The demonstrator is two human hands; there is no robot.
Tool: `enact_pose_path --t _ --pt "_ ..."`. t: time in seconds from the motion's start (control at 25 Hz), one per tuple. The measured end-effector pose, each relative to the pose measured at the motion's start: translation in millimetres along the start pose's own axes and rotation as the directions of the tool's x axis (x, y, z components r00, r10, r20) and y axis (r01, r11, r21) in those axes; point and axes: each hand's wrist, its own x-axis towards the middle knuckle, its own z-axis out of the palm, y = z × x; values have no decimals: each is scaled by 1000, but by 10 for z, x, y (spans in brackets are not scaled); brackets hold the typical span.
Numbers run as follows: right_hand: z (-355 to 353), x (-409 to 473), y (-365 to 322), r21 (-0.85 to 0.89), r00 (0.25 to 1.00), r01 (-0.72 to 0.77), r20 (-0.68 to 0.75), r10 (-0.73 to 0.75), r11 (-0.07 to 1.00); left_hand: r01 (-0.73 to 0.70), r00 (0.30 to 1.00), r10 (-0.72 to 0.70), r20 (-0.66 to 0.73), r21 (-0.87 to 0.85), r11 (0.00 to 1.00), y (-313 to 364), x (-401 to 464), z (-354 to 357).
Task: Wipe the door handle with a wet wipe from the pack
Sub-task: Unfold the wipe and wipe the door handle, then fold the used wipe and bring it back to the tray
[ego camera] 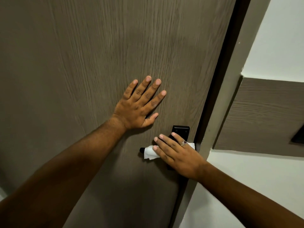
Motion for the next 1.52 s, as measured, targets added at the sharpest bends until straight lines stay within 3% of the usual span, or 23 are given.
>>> enact_pose_path --t 0.2,0.28,0.32,0.36,0.4,0.44,0.48,0.52,0.56,0.68,0.76,0.84,0.92,1.0,1.12,1.24,1.32,1.44,1.52 --pt "-96 475 -461 117 996 -53 -68 62 992 -10 984 20 175 -57 998 -55 59 -310" --pt "-180 536 -563 389 972 -94 -163 169 917 187 961 -131 244 -220 957 -29 -44 -580" --pt "-217 515 -601 587 934 -125 -202 294 800 401 901 -308 306 -315 860 49 -162 -730" --pt "-267 476 -645 750 868 -172 -191 459 639 642 763 -502 407 -385 663 165 -305 -887" --pt "-331 433 -692 858 783 -204 -147 604 472 827 559 -621 549 -417 377 317 -447 -1042" --pt "-410 402 -743 926 707 -209 -79 702 315 907 361 -606 709 -417 52 489 -547 -1202" --pt "-472 380 -797 955 648 -207 -27 761 211 886 240 -472 848 -390 -250 649 -593 -1366" --pt "-507 348 -857 963 611 -207 -13 791 175 824 199 -327 924 -338 -454 789 -615 -1490" --pt "-525 299 -920 959 602 -214 -21 798 187 779 196 -249 948 -305 -548 898 -622 -1560" --pt "-591 119 -1105 913 611 -328 10 792 242 762 162 -296 941 -310 -569 1041 -542 -1599" --pt "-613 -14 -1201 918 584 -363 90 807 160 757 122 -292 949 -279 -591 1099 -523 -1596" --pt "-619 -197 -1233 939 511 -313 295 807 -144 740 142 -193 971 -234 -631 1172 -522 -1611" --pt "-651 -439 -1204 820 431 -239 570 700 -521 734 152 -83 985 -169 -658 1299 -513 -1642" --pt "-666 -723 -1175 678 385 -251 724 572 -691 705 140 7 990 -95 -703 1480 -465 -1658" --pt "-666 -1101 -1213 682 344 -246 726 596 -689 661 129 88 988 -20 -750 1806 -372 -1673" --pt "-621 -1503 -1253 697 182 -36 709 681 -716 621 143 220 965 86 -779 2194 -286 -1736" --pt "-579 -1813 -1224 699 57 83 708 704 -710 655 156 324 933 148 -741 2474 -226 -1747" --pt "-448 -2300 -1218 738 -142 17 670 729 -675 749 187 375 908 115 -653 2911 -165 -1733" --pt "-296 -2693 -1224 737 -209 -41 654 727 -674 839 201 415 887 63 -541 3294 -86 -1720"
